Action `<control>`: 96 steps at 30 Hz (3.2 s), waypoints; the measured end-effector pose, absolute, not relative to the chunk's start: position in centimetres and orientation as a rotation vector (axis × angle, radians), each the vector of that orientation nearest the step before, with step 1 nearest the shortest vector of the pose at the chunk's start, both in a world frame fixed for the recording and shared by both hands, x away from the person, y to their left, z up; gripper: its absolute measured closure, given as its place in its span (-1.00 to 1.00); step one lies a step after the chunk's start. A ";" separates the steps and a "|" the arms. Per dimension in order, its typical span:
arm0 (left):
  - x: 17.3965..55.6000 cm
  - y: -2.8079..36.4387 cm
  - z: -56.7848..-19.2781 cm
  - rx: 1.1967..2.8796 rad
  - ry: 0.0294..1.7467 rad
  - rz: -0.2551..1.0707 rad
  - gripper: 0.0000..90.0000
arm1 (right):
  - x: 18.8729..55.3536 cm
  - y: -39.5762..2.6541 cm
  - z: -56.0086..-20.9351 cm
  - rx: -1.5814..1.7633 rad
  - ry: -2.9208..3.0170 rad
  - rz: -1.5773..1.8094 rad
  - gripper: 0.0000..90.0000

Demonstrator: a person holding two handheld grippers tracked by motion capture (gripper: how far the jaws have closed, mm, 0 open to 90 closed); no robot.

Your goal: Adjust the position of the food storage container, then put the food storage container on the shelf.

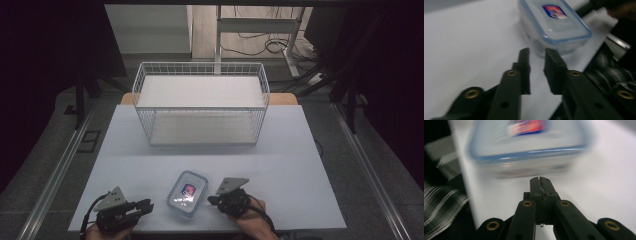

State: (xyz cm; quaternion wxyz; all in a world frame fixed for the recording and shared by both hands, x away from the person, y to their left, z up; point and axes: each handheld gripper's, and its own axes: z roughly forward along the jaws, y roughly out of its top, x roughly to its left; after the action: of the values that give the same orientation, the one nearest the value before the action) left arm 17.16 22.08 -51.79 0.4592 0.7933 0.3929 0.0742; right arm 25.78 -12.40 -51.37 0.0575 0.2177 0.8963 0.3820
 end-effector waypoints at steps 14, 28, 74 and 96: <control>18.9 17.7 -53.1 2.083 1.012 0.084 1.00 | 33.2 -10.0 -51.8 0.754 2.682 1.271 0.98; 22.5 16.3 -53.7 2.090 1.050 0.057 0.99 | 31.4 -14.0 -51.3 0.908 2.696 1.200 0.98; 26.0 15.5 -51.2 1.917 0.932 0.000 -0.71 | 27.3 -16.2 -48.4 0.887 2.612 1.306 -0.47; 25.8 14.9 -52.7 1.960 0.919 -0.222 -0.16 | 27.9 -15.9 -50.7 1.101 2.793 1.334 -0.29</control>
State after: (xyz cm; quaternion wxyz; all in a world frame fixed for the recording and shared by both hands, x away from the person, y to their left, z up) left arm 25.84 14.91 -52.65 0.4640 0.7979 0.3741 -0.0904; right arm 27.91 -15.93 -50.67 -0.0719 0.3341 0.8480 0.4051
